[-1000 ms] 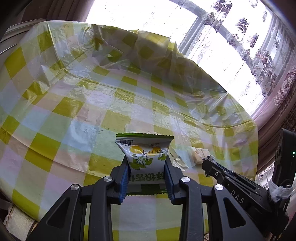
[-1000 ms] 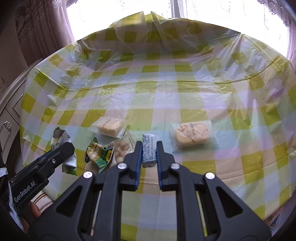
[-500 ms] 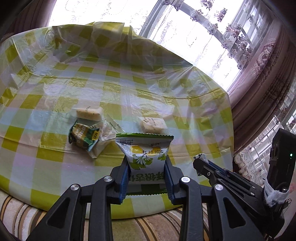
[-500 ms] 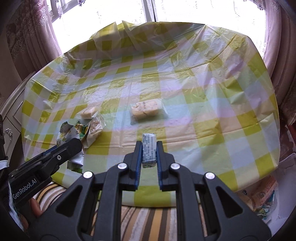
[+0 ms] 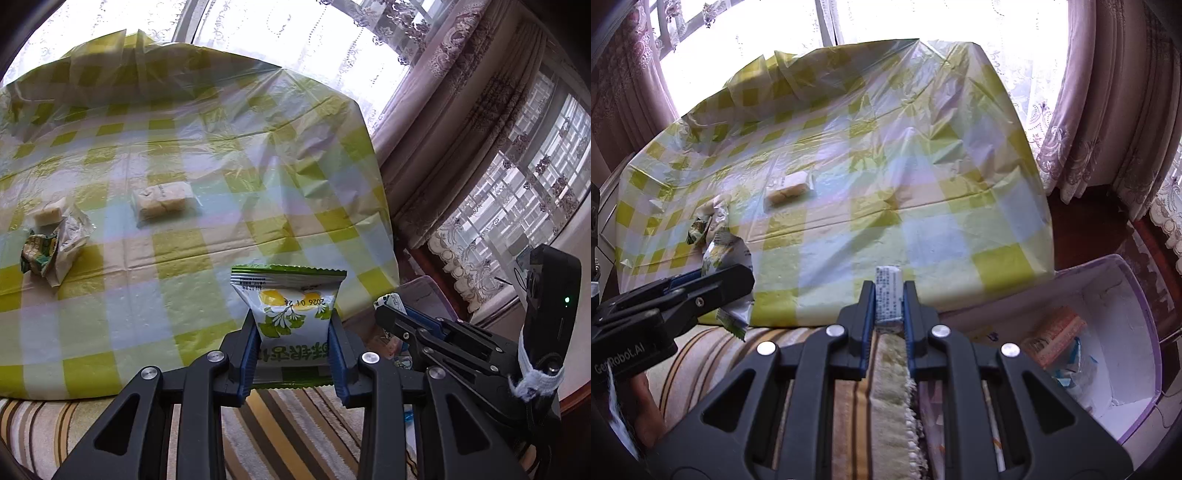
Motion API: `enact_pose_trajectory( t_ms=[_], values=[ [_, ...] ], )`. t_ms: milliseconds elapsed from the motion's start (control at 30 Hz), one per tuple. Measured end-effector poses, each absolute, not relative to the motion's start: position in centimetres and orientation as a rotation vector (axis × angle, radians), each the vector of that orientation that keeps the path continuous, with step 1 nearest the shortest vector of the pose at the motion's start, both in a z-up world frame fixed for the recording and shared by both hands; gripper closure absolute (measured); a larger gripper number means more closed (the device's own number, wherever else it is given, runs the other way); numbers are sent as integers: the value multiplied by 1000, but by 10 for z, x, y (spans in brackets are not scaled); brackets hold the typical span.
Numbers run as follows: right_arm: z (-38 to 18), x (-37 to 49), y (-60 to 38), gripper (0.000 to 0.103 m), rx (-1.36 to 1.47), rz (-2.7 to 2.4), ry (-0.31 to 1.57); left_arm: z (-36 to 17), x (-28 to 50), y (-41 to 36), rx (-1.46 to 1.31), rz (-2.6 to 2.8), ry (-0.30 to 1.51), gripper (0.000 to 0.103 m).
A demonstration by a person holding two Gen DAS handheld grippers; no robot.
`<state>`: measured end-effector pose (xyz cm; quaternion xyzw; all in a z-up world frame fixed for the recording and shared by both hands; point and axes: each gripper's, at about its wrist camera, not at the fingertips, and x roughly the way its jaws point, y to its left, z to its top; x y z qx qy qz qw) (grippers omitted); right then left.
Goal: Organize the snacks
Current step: 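Carry both items into the white box and open both grippers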
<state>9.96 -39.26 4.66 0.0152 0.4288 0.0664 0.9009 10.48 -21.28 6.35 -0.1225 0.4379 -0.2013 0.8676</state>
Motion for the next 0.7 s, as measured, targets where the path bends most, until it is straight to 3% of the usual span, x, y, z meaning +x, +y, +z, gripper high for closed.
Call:
enact_pose_trajectory(
  t_ms=[700],
  values=[
    [-14,31,-520,86,157,-123,1070,47,70,-354,-47,-795,1095,68]
  ],
)
